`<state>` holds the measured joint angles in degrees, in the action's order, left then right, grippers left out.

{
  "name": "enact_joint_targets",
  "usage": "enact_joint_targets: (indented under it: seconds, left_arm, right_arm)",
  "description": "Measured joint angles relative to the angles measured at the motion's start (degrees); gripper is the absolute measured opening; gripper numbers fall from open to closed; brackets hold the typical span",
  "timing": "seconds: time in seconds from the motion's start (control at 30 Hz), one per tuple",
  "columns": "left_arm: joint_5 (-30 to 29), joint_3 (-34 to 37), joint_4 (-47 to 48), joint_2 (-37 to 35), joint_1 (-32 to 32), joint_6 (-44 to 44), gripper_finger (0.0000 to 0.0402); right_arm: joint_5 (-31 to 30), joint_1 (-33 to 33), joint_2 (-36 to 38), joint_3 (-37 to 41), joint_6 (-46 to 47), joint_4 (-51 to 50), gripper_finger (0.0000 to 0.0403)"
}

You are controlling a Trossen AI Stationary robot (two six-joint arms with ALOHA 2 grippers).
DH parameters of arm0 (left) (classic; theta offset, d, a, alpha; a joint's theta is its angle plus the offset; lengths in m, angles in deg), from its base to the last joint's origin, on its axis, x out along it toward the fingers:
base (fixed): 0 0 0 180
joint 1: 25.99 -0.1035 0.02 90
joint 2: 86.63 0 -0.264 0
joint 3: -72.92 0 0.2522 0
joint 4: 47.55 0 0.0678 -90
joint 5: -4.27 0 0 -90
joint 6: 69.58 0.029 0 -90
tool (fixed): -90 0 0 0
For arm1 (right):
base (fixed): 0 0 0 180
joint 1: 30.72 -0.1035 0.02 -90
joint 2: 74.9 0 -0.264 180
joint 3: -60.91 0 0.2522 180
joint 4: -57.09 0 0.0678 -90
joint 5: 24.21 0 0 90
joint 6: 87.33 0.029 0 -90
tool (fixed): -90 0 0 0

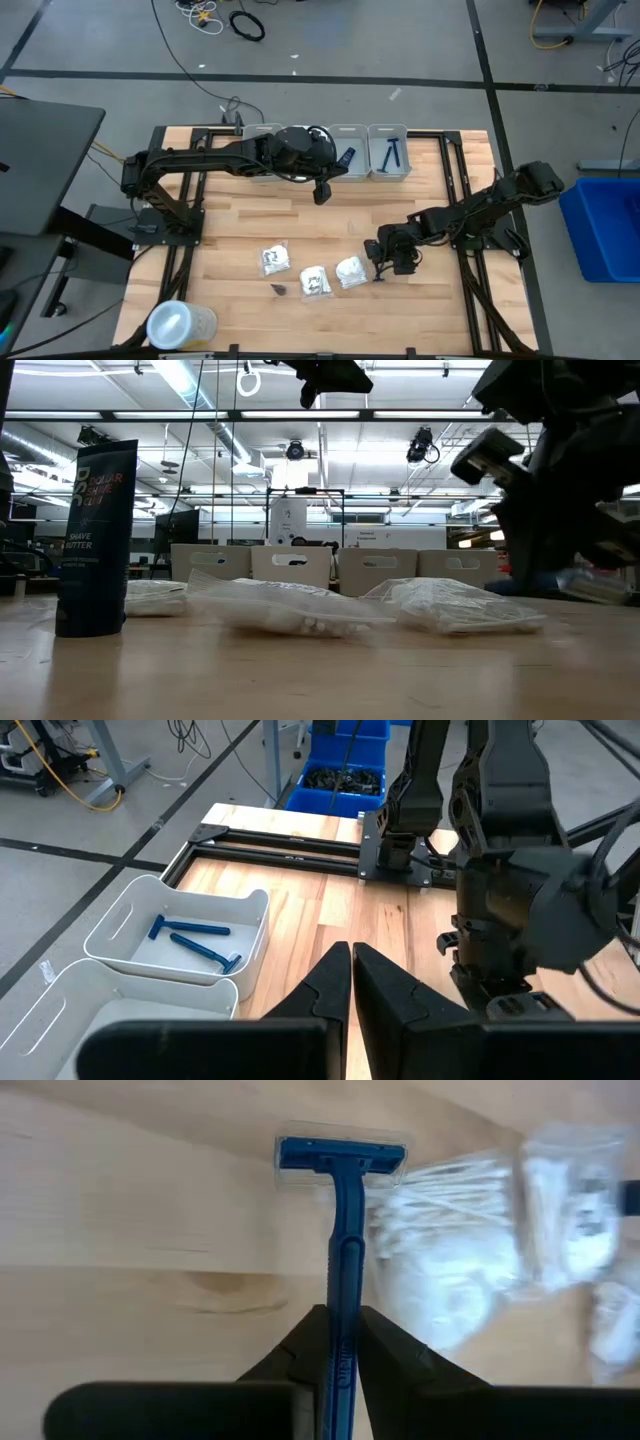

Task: Pick & Place Travel size toiletries
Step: Put the blue razor into the right gray bin

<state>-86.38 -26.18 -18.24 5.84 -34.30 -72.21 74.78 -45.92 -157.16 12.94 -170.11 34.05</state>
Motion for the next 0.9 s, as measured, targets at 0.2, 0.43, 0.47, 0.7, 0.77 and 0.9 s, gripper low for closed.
enact_joint_targets:
  seconds: [0.2,0.43,0.47,0.7,0.77,0.9]
  left_arm:
    - [0.0,0.0,0.0,0.0,0.0,0.0,0.0025]
    - [0.0,0.0,0.0,0.0,0.0,0.0,0.0025]
    - [0.0,0.0,0.0,0.0,0.0,0.0,0.0025]
    - [0.2,0.0,0.0,0.0,0.0,0.0,0.0025]
    - [0.2,0.0,0.0,0.0,0.0,0.0,0.0025]
    - [0.2,0.0,0.0,0.0,0.0,0.0,0.0025]
  right_arm:
    - [-1.9,0.0,5.4,0.0,0.0,-2.2,0.0049]
    - [-3.1,0.0,9.4,0.0,0.1,-5.0,0.0049]
    - [-3.1,0.0,9.7,0.0,0.1,-5.3,0.0049]
    - [-3.9,0.0,12.4,0.0,2.6,-6.0,0.0048]
    - [-5.0,0.0,12.8,0.0,3.0,-6.0,0.0048]
    - [-9.4,0.5,13.0,0.0,6.7,-5.8,0.0048]
